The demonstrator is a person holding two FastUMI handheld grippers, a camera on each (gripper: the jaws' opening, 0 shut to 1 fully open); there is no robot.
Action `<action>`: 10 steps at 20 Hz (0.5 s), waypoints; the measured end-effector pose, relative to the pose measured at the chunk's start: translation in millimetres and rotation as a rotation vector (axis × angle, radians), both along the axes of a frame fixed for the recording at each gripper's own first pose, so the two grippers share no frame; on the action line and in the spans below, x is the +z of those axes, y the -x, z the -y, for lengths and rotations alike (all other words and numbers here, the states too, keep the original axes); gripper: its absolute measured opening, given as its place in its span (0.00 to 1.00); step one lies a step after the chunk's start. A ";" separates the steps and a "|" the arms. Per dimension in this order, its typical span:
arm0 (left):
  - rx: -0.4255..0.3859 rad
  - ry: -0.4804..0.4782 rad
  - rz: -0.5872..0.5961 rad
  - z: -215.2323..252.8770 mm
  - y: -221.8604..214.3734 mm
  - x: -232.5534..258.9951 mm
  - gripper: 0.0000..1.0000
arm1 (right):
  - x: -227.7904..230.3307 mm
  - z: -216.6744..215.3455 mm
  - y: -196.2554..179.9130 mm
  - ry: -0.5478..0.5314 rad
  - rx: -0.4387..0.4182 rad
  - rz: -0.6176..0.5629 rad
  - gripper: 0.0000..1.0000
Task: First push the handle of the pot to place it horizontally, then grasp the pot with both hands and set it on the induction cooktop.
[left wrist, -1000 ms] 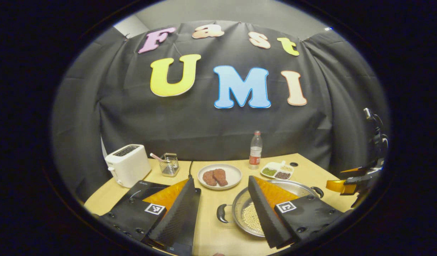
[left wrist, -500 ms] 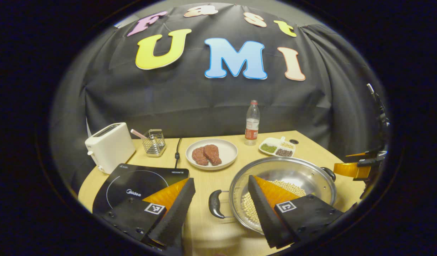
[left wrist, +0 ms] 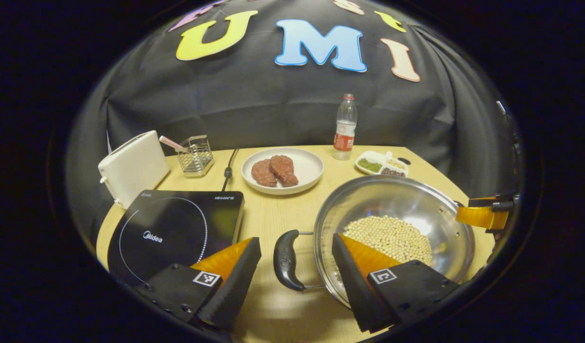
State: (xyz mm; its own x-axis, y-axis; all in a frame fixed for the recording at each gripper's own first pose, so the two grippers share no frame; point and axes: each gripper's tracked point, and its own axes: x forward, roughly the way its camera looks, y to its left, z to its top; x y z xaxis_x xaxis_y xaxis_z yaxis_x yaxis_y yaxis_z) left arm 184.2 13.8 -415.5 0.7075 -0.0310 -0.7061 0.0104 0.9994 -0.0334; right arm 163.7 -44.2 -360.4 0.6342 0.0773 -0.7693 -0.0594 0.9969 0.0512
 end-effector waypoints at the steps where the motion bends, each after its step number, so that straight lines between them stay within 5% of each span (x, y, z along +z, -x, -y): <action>1: -0.002 0.000 -0.007 0.6 -0.5 -3.9 0.98 | -4.9 0.5 0.5 -0.006 -0.002 -0.019 0.99; 3: -0.008 0.013 -0.015 3.7 -3.5 -9.6 0.98 | -13.3 1.9 -0.2 -0.010 -0.010 -0.046 0.90; 6: -0.006 0.024 -0.063 10.0 -0.6 -23.0 0.98 | -23.7 3.8 -2.8 -0.016 -0.016 -0.083 0.88; 7: 0.001 0.027 -0.067 11.1 1.5 -23.3 1.00 | -25.1 3.1 -2.0 -0.028 -0.018 -0.090 0.67; 8: 0.010 0.028 -0.064 10.5 0.0 -24.2 0.98 | -26.6 2.9 -4.3 -0.030 -0.024 -0.091 0.61; 9: 0.022 0.026 -0.069 9.1 -0.1 -26.7 0.81 | -25.3 2.0 -3.4 -0.029 -0.028 -0.090 0.61; 10: 0.030 0.033 -0.071 9.9 0.0 -27.4 0.84 | -24.3 2.6 -2.5 -0.024 -0.026 -0.094 0.55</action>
State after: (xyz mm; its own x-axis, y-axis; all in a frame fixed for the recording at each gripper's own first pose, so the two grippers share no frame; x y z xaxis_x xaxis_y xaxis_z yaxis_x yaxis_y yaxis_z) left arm 184.2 3.9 -442.9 0.6569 -0.0346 -0.7532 -0.0228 0.9976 -0.0656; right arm 166.2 -46.8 -384.7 0.5614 0.0804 -0.8236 -0.0271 0.9965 0.0787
